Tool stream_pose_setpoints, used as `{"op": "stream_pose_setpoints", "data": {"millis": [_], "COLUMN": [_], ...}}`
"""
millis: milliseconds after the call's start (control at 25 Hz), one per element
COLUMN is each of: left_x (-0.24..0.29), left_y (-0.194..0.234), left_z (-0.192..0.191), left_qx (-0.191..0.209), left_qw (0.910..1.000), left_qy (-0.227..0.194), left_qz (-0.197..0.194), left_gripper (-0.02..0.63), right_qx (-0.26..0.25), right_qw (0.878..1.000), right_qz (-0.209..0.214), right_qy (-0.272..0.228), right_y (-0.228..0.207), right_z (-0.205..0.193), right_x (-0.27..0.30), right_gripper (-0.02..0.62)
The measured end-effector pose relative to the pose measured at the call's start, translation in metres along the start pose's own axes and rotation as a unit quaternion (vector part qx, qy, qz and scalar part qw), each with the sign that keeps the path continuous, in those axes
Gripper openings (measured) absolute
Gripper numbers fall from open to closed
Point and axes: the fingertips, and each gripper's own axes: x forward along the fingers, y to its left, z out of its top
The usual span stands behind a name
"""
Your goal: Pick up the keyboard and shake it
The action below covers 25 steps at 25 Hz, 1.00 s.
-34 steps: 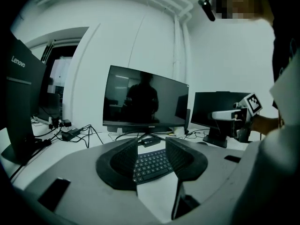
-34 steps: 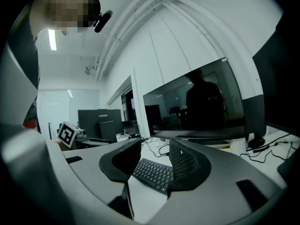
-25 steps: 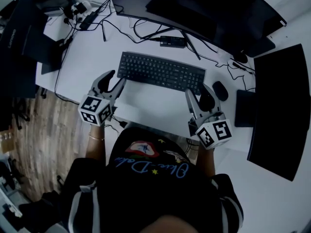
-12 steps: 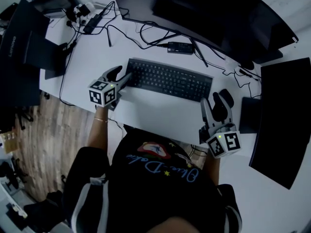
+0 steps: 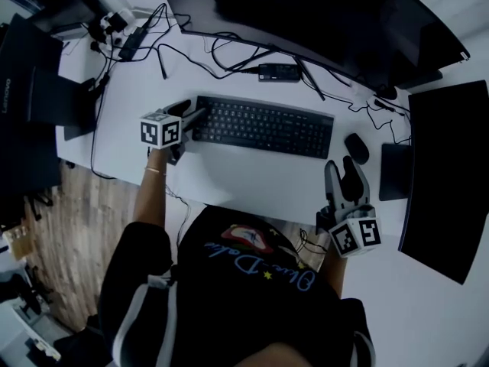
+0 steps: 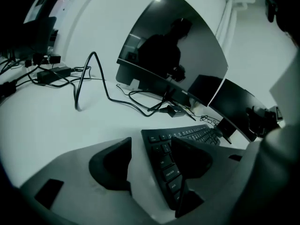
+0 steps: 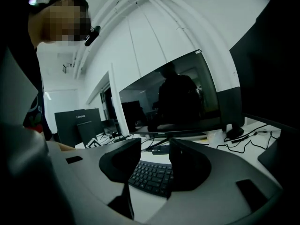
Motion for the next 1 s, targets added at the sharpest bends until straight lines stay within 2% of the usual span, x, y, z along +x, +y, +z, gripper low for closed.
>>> {"op": "stream_pose_setpoints", "data": {"millis": [240,520,640,840,1000], "left_x": [0.016,0.028,0.027,0.027,0.026], "left_y": [-0.005,-0.017,-0.016,-0.016,-0.015], "left_z": [-0.010,-0.007,-0.007,-0.007,-0.006], "left_qx": [0.030,0.029,0.019,0.013,0.004], "left_qw": [0.9971,0.9959,0.9963,0.9966,0.9971], "left_qy": [0.069,0.080,0.078,0.077,0.073], "left_qz": [-0.010,-0.031,-0.031,-0.027,-0.022], "left_gripper": [0.256,0.268,0.268,0.268,0.268], "right_qx": [0.003,-0.005,-0.010,0.016,0.040], "right_qw": [1.000,0.999,0.998,0.993,0.986], "right_qz": [-0.021,-0.052,-0.061,-0.080,-0.072], "right_qy": [-0.007,0.002,0.026,0.082,0.142], "right_y": [0.000,-0.016,-0.032,-0.072,-0.093], "right_z": [0.000,-0.009,-0.022,-0.060,-0.101], "right_x": [-0.010,-0.024,-0.024,-0.014,0.006], "right_gripper": [0.155,0.155,0.155,0.155,0.166]}}
